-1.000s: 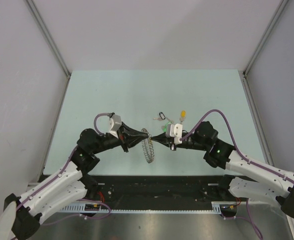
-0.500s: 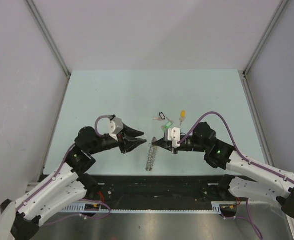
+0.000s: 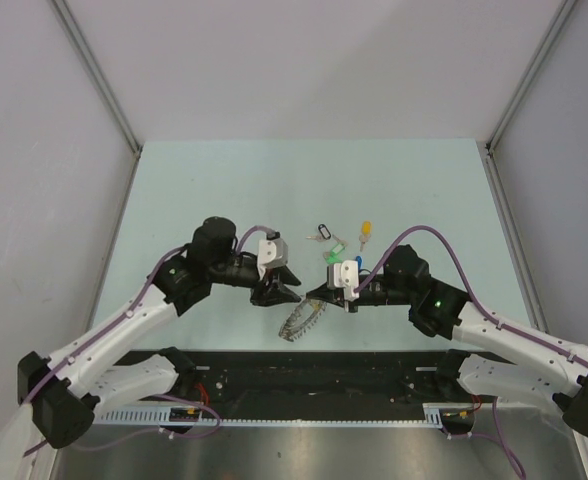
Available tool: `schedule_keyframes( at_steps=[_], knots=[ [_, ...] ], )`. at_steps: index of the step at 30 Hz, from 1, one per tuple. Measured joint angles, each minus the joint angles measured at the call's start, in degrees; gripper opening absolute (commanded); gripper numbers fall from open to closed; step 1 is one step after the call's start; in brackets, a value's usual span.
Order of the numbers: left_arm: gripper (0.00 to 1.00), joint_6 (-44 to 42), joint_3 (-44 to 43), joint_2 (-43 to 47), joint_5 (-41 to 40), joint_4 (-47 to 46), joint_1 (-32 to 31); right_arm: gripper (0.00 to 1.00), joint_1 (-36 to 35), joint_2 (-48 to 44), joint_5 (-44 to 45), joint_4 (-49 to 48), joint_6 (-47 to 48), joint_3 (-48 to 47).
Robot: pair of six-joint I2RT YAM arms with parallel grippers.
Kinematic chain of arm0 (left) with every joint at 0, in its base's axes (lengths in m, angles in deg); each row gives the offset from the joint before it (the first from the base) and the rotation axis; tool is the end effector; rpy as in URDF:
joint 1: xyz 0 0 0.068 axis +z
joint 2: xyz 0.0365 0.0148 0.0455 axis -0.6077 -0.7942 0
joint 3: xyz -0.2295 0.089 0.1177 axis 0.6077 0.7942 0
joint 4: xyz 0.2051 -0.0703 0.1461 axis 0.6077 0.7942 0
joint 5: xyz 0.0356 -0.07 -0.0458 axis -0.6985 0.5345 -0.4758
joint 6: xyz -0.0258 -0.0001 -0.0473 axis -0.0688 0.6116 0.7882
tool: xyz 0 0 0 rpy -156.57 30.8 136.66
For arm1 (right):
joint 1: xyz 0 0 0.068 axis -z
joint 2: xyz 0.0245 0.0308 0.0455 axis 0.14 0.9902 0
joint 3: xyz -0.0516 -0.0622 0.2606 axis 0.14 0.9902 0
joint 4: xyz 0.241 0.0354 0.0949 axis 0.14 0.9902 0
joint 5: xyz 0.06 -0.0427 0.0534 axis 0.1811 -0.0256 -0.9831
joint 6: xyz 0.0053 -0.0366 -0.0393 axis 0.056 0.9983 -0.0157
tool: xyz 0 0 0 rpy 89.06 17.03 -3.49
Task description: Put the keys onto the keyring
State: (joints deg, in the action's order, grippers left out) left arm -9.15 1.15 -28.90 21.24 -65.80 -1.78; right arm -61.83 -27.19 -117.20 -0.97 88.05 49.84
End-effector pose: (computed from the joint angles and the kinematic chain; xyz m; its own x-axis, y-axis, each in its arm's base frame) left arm 0.1456 -0.1526 0.3116 -0.0857 0.2926 -0.9524 0.9963 0.0286 -0.0809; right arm 0.1133 0.1868 0.3034 0.3252 -0.1749 -0.9293 -0.9436 0.0045 -0.3310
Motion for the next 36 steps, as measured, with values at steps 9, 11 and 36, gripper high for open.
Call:
schedule_keyframes(
  at_steps=[9, 11, 36],
  knots=[
    [0.31, -6.88, -3.69, -5.86, 4.44, 7.74, 0.0, 0.0, 0.0, 0.15, -1.03, 0.15, 0.04, 0.0],
    [0.29, -7.34, -3.76, -6.36, 4.76, 8.07, 0.0, 0.0, 0.02, 0.22, -1.31, 0.17, 0.04, 0.0],
    [0.0, 16.28, 9.75, 6.34, -3.15, -14.95, 0.17, 0.0, 1.4, -1.66, -1.2, 1.57, 0.87, -0.48]
  ],
)
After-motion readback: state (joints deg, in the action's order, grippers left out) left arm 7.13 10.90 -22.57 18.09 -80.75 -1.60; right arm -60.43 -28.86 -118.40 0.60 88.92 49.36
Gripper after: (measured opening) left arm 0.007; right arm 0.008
